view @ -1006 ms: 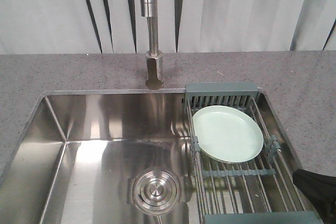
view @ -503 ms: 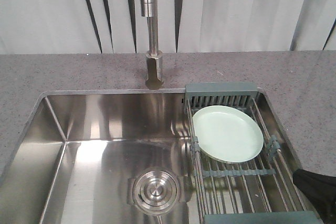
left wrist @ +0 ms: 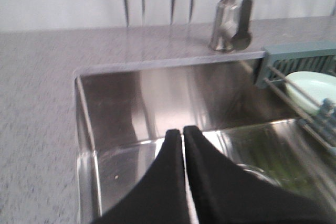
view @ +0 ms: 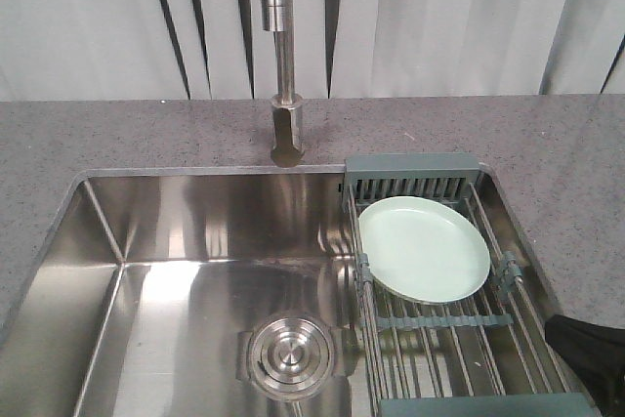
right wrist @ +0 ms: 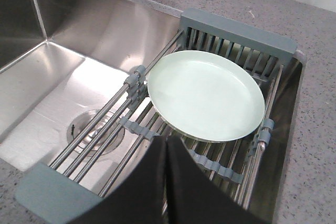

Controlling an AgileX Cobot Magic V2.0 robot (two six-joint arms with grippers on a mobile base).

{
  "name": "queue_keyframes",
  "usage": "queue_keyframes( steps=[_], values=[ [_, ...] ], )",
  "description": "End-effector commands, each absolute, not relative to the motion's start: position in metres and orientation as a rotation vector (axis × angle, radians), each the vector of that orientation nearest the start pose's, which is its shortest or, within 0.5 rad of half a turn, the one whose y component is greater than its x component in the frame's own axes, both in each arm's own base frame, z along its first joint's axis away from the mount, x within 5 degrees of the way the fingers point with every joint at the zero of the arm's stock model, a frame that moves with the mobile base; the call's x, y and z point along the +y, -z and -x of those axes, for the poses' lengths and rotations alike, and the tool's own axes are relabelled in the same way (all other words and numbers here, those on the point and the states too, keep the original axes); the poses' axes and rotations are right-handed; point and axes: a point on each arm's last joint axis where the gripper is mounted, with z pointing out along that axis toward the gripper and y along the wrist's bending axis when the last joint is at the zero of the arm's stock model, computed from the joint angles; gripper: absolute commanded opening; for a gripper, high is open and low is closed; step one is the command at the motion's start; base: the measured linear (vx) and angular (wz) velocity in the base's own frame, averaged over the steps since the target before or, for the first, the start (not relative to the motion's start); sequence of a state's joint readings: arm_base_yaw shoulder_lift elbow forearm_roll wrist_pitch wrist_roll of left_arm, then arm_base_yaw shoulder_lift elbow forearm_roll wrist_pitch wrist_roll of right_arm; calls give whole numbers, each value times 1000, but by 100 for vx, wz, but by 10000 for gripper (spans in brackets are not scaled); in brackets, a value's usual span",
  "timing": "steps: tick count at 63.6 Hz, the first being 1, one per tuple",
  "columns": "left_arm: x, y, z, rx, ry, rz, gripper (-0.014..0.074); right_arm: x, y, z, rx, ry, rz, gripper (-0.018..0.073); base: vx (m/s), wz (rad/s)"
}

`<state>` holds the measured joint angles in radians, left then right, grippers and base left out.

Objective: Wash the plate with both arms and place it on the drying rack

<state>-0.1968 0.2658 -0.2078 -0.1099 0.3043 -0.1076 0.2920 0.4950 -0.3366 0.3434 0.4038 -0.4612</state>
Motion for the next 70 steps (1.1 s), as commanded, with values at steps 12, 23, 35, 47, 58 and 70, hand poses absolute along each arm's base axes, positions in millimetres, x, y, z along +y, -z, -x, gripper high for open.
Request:
queue_keyframes(
  steps=[12,23,35,47,58,70],
  values=[
    [-15,-201,-78,1690,314,27,-6,40,-270,-99,1875,-207,486,-4,0,0],
    [-14,-200,-78,1695,238,-29,-6,40,-270,-99,1875,-207,486,-4,0,0],
    [-6,-209,-65,1560,151,6,-6,40,-270,-99,1875,-207,486,-4,0,0],
    [-1,-205,-55,1558,91,71,-6,40,-270,-99,1876,-207,486,-4,0,0],
    [2,-203,-54,1570,64,115,-6,40,-270,-99,1874,-207,485,-4,0,0],
    [2,-204,-54,1565,58,121,-6,40,-270,-99,1875,-208,485,-4,0,0]
  ],
)
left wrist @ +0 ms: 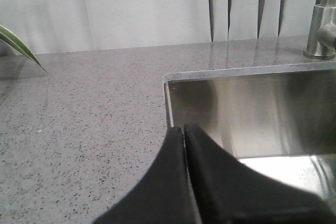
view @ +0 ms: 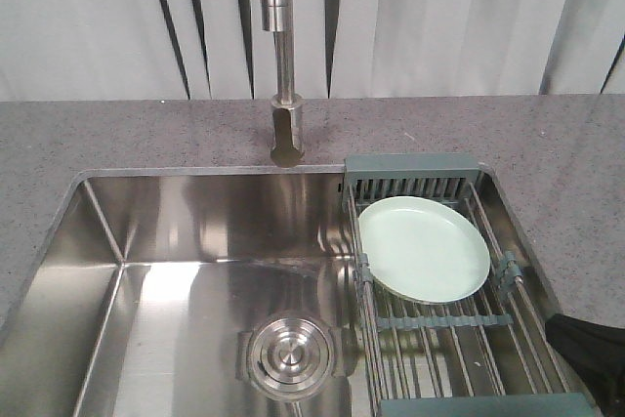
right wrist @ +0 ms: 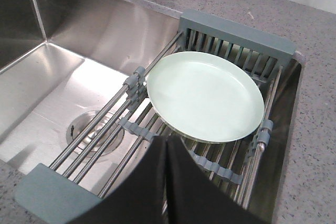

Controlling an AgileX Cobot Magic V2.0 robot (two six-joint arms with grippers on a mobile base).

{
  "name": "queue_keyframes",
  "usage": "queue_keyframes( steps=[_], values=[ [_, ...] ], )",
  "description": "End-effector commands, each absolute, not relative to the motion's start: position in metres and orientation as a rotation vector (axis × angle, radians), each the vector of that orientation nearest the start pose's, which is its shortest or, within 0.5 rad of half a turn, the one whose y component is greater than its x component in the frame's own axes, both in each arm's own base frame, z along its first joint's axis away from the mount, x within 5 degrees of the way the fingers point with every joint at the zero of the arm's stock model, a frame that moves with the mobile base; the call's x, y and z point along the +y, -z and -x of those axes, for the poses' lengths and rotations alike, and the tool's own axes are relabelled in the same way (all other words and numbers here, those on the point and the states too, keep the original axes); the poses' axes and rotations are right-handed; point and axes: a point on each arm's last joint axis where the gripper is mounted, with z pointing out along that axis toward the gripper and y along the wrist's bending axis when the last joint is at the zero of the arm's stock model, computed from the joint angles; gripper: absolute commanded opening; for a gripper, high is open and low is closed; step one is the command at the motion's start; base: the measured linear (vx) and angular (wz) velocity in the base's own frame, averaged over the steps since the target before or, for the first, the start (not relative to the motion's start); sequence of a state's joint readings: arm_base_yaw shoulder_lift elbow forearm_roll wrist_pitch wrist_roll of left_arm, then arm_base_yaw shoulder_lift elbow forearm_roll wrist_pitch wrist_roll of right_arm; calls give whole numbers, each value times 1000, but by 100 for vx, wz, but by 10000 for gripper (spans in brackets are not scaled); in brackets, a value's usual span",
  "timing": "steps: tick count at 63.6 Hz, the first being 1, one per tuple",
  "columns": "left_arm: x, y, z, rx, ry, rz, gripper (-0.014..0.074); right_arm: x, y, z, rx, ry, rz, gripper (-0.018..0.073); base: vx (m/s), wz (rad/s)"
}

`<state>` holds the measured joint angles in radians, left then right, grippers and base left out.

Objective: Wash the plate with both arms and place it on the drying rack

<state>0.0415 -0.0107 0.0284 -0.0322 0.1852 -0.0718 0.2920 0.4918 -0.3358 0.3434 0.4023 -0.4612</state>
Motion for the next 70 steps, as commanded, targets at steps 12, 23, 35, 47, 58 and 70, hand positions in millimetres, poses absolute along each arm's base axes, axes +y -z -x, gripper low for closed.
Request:
queue_keyframes(
  steps=[12,23,35,47,58,70],
  values=[
    [2,-204,-54,1566,59,121,-6,40,-270,-99,1875,-208,485,-4,0,0],
    [2,-204,-54,1566,59,121,-6,40,-270,-99,1875,-208,485,-4,0,0],
    [2,-204,-54,1566,59,121,-6,40,-270,-99,1875,-208,485,-4,0,0],
    [2,-204,-54,1566,59,121,-6,40,-270,-99,1875,-208,485,-4,0,0],
    [2,-204,-54,1566,59,121,-6,40,-271,-99,1872,-207,483,-4,0,0],
    [2,-204,-54,1566,59,121,-6,36,-256,-97,1837,-195,430,-4,0,0]
  ],
)
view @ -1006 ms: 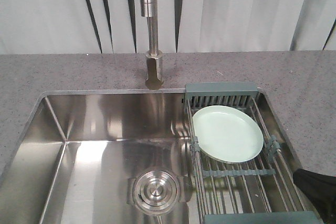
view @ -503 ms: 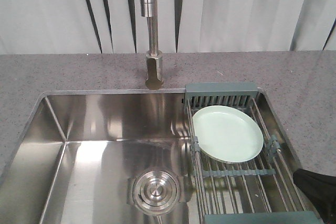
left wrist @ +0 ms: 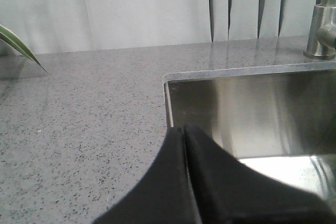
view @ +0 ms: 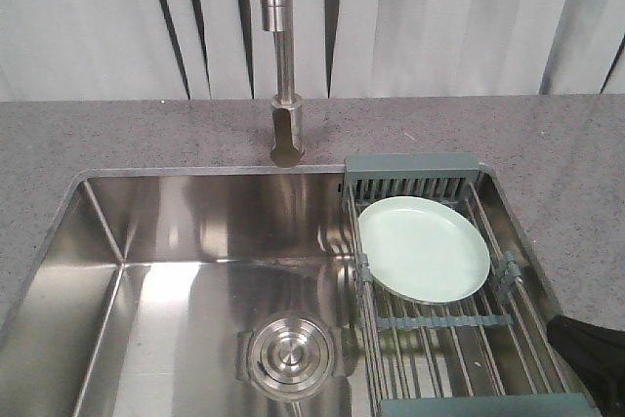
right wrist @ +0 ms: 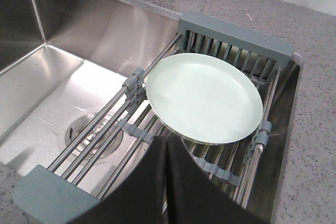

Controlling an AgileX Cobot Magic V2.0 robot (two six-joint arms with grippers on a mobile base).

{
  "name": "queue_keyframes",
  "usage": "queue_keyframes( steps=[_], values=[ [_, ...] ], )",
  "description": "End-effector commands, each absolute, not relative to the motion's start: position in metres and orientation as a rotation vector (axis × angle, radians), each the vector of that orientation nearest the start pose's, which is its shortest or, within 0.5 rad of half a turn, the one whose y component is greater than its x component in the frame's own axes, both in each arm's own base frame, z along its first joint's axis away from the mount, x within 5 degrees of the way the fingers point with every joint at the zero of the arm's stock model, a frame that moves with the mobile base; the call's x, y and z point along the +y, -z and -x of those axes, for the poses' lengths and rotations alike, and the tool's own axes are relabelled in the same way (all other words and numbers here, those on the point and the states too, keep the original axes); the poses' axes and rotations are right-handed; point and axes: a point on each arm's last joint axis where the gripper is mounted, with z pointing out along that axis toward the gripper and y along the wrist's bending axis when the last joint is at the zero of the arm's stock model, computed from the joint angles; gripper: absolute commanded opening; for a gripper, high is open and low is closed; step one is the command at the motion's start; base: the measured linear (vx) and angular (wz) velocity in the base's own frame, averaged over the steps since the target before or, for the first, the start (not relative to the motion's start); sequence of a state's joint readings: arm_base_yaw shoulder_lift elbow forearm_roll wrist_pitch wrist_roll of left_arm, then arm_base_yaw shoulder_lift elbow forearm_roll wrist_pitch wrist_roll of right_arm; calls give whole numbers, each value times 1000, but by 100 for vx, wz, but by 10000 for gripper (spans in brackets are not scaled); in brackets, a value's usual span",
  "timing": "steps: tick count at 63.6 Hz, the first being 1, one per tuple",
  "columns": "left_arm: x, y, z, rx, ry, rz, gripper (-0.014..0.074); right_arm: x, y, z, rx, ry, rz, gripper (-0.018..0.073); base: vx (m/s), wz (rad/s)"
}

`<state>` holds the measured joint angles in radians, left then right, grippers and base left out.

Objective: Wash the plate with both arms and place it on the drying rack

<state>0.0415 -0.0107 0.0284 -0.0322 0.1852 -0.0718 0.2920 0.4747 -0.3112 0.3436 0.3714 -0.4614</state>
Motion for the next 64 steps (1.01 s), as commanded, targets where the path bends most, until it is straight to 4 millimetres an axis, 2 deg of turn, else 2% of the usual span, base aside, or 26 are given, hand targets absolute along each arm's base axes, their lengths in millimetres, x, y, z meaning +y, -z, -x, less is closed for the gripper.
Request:
queue_keyframes(
  steps=[1,10,20,35,46,64],
  values=[
    [2,-204,-54,1566,59,121,-6,36,-253,-97,1829,-194,414,-4,0,0],
    [2,-204,-54,1566,59,121,-6,25,-221,-93,1729,-203,206,-4,0,0],
    [2,-204,-54,1566,59,121,-6,14,-202,-81,1591,-223,70,-4,0,0],
    [2,-204,-54,1566,59,121,-6,3,-210,-67,1477,-91,7,-4,0,0],
    [2,-204,-54,1567,59,122,-6,3,-214,-55,1379,55,123,-4,0,0],
    [2,-203,-54,1574,59,122,-6,3,-214,-55,1383,8,89,-1,0,0]
  ],
)
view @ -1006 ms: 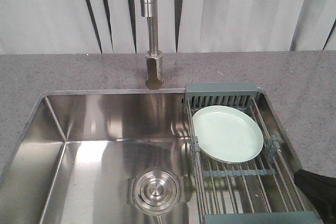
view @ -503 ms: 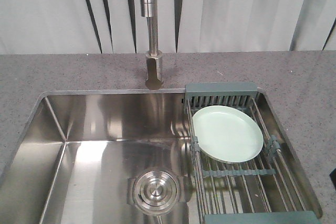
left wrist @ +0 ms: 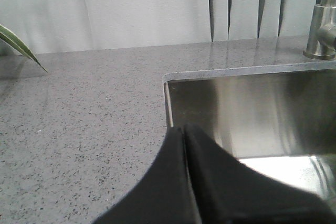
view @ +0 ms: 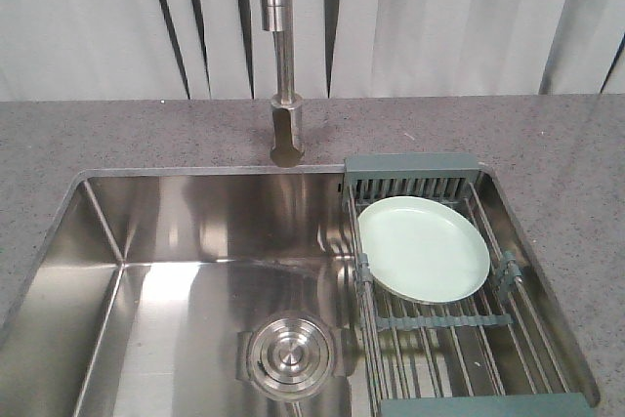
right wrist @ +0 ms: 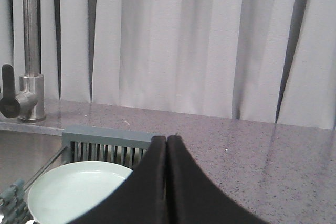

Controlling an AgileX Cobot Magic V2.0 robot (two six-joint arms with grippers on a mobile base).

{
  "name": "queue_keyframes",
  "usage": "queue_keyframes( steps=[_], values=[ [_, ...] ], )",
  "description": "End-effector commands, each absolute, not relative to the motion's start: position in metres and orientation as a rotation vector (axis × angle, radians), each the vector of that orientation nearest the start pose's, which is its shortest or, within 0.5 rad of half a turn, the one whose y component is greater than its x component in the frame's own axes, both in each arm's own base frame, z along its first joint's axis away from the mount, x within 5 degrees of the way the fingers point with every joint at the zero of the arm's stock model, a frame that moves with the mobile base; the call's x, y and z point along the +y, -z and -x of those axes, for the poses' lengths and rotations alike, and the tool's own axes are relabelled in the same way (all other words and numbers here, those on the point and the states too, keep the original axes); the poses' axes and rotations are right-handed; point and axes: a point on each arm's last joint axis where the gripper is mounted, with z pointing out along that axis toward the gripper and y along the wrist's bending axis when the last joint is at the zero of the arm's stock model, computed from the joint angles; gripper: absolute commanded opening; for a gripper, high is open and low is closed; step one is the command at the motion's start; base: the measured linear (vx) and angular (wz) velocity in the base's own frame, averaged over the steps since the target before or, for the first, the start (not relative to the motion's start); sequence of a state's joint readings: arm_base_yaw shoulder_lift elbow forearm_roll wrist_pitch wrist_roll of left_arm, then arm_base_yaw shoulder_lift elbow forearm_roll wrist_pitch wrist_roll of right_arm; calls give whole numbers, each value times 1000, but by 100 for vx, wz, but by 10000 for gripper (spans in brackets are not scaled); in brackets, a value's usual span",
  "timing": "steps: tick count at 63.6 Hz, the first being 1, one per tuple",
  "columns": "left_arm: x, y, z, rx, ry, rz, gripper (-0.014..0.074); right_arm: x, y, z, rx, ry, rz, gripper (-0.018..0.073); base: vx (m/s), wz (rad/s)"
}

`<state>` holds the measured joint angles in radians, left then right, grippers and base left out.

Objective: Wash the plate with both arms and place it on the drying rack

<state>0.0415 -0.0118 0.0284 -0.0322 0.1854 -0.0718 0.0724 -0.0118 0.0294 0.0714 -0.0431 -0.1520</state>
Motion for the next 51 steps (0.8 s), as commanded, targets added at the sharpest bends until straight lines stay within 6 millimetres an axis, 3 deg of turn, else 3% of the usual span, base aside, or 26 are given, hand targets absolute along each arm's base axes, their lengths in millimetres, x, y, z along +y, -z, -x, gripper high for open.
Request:
queue_keyframes(
  steps=[1,51],
  values=[
    [2,-203,-54,1574,59,122,-6,3,-214,-55,1383,7,88,-1,0,0],
    [2,-203,-54,1574,58,121,-6,4,-214,-55,1385,-32,63,-1,0,0]
  ],
)
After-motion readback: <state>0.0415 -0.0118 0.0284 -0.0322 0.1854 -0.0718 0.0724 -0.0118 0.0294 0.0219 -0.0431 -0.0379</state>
